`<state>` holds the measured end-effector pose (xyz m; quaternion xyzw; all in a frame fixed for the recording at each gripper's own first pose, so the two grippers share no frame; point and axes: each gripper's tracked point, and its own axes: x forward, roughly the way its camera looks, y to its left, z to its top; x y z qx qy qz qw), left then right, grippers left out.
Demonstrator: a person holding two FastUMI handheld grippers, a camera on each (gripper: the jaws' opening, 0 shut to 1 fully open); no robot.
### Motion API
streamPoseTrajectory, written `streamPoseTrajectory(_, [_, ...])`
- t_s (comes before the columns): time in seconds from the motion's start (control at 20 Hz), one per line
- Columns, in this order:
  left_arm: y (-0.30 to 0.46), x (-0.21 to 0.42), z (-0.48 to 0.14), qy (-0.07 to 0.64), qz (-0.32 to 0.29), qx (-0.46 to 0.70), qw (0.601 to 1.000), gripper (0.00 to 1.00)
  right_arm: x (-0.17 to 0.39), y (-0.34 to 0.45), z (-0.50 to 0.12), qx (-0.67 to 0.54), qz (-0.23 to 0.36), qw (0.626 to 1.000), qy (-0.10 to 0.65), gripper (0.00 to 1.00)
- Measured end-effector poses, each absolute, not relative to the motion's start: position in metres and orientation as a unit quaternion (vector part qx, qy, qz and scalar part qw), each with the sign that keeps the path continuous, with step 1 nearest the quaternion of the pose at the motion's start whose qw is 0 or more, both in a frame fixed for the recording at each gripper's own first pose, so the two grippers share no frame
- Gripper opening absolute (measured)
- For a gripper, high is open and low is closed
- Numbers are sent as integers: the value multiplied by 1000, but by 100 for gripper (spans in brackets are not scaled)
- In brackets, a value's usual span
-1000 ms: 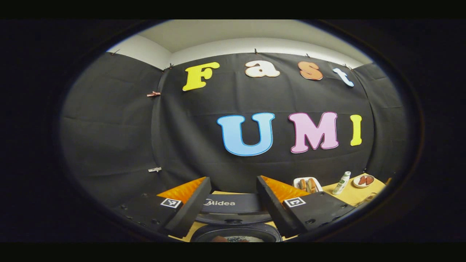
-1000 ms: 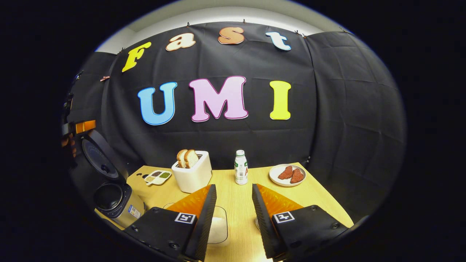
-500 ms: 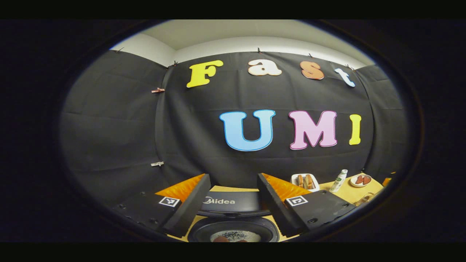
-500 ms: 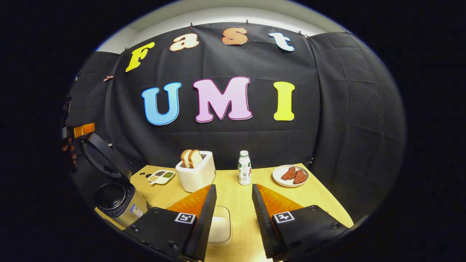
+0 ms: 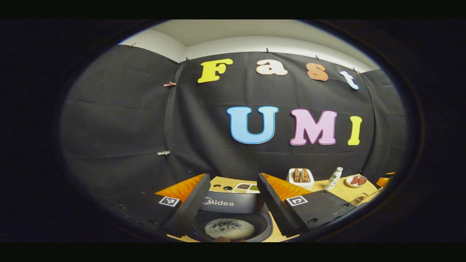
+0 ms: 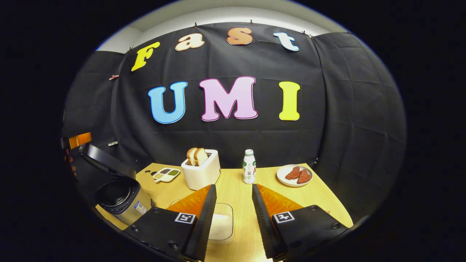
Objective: Close the left gripper, press the button to open the rice cooker; take a wooden spoon from the chopstick holder with the right hand, scoop a spoonful of rice and pour it into the rice cooker, then put the wooden spoon back into the chopstick holder.
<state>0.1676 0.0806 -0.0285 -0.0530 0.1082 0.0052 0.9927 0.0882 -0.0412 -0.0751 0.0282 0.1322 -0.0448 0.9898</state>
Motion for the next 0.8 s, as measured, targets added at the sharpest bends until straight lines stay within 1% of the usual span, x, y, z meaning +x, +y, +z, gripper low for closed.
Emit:
streamPoseTrajectory(0.5, [78,115,-70,137,28,-65,988,90,80,-33,-82,19,-23,989,143,63])
streamPoseTrajectory(0.8, [76,93,-98,144,44,-66,986,90,78,-36,-86,20,-24,989,148,63])
